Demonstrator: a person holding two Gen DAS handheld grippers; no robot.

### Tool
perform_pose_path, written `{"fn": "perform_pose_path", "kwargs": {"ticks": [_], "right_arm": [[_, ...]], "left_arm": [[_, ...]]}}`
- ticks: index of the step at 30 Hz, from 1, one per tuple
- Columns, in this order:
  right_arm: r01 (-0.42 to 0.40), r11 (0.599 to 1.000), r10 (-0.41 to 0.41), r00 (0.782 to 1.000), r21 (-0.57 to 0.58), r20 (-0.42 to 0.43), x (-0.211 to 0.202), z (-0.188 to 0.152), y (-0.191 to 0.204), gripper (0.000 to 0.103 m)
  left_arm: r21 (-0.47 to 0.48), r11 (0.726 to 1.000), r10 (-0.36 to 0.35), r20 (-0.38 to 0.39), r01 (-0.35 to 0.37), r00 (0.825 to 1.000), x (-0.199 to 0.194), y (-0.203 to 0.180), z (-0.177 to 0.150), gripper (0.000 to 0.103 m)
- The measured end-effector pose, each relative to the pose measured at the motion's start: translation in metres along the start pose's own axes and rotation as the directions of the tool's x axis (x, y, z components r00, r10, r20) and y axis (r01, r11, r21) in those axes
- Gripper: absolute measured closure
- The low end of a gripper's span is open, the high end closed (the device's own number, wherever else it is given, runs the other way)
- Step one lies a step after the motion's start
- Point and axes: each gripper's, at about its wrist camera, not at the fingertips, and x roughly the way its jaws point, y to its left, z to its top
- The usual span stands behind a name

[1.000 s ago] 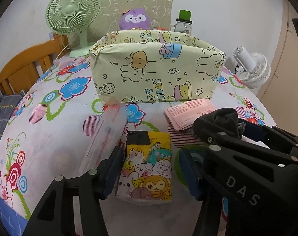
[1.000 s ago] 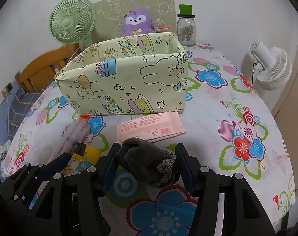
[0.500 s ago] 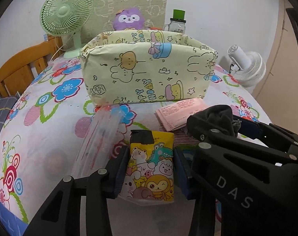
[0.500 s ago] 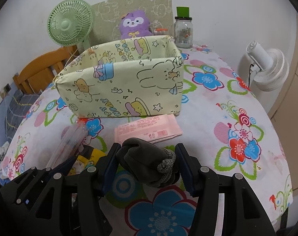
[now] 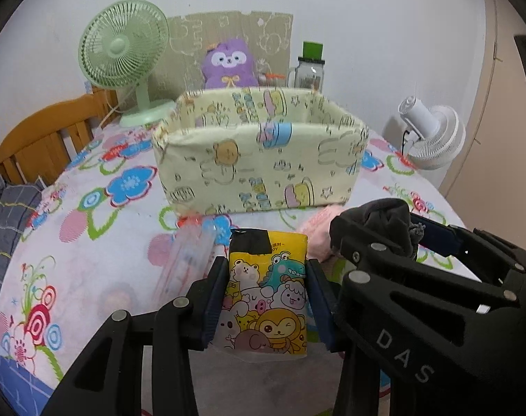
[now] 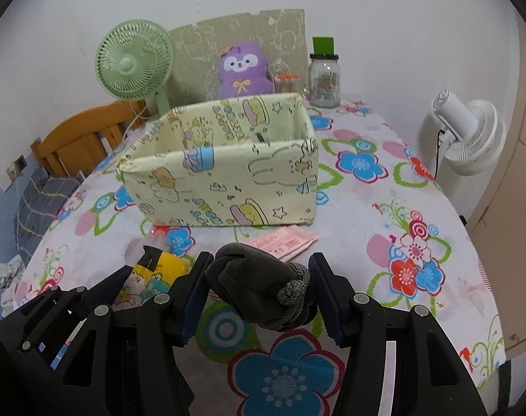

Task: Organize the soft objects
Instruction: 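Carry the tissue pack in the left gripper and sock in the right gripper over the fabric box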

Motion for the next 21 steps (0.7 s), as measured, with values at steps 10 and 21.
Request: {"fn": "perform_pose_path", "kwargs": {"ticks": [10, 21], "right_arm": [[-0.004, 1.0, 0.006, 0.998, -0.03, 0.07, -0.029, 0.01, 0.008, 0.043], [-0.004, 0.999, 0.009, 0.991, -0.041, 0.133, -0.057, 0.022, 0.018, 0.043]], "left_arm": [[0.023, 1.0, 0.004, 0.07, -0.006, 0.998, -0.028, -0.006, 0.011, 0.057], [0.037, 0.999, 0.002, 0.135, -0.007, 0.991, -0.055, -0.005, 0.024, 0.057]]}}
